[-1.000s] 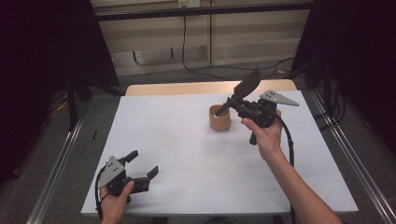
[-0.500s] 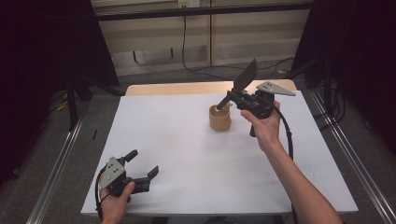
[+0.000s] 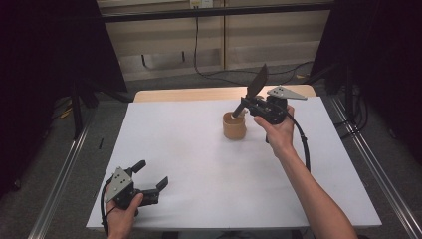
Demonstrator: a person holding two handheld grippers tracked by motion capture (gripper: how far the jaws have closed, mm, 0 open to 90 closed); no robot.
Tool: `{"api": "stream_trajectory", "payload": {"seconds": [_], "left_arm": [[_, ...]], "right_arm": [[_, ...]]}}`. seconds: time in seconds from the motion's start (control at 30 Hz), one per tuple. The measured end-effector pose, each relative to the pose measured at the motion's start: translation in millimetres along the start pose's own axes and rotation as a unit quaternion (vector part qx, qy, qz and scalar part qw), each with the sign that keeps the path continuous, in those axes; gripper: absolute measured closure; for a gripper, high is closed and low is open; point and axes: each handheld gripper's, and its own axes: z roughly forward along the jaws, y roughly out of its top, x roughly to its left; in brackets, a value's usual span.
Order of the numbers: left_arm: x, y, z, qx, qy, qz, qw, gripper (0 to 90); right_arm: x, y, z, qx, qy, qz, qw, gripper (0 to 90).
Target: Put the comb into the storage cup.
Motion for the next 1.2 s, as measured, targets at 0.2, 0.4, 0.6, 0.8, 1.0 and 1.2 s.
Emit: {"api": "stream_trajectory", "payload": {"seconds": [0.2,0.4,0.6,0.8,1.0,1.2], "left_arm": [[0.2,0.0,0.1,-0.002,0.000,-0.001,1.0000,3.6],[0.3,0.0,0.0,-0.001,0.003,-0.002,1.0000,3.6],[-0.5,0.8,-0.5,-0.002,0.002,0.003,1.0000,3.6],[-1.9,1.4,-1.1,-0.001,0.005,0.005,1.0000,3.6],[-1.7,1.5,-0.9,0.000,0.006,0.009,0.9999,3.6],[-0.7,1.5,-1.5,0.000,0.007,0.006,1.0000,3.6]], "right_arm": [[-4.6,-9.6,-0.2,0.007,-0.002,0.005,1.0000,73.3],[-5.6,-17.3,3.0,0.012,0.000,0.000,0.9999,73.3],[-5.8,-25.3,6.8,0.017,0.000,0.001,0.9999,73.3],[-4.5,-30.4,9.4,0.022,-0.003,0.002,0.9998,73.3],[-2.0,-33.1,11.7,0.025,-0.002,-0.003,0.9997,73.3],[-2.1,-38.5,13.2,0.025,-0.004,-0.002,0.9997,73.3]]}}
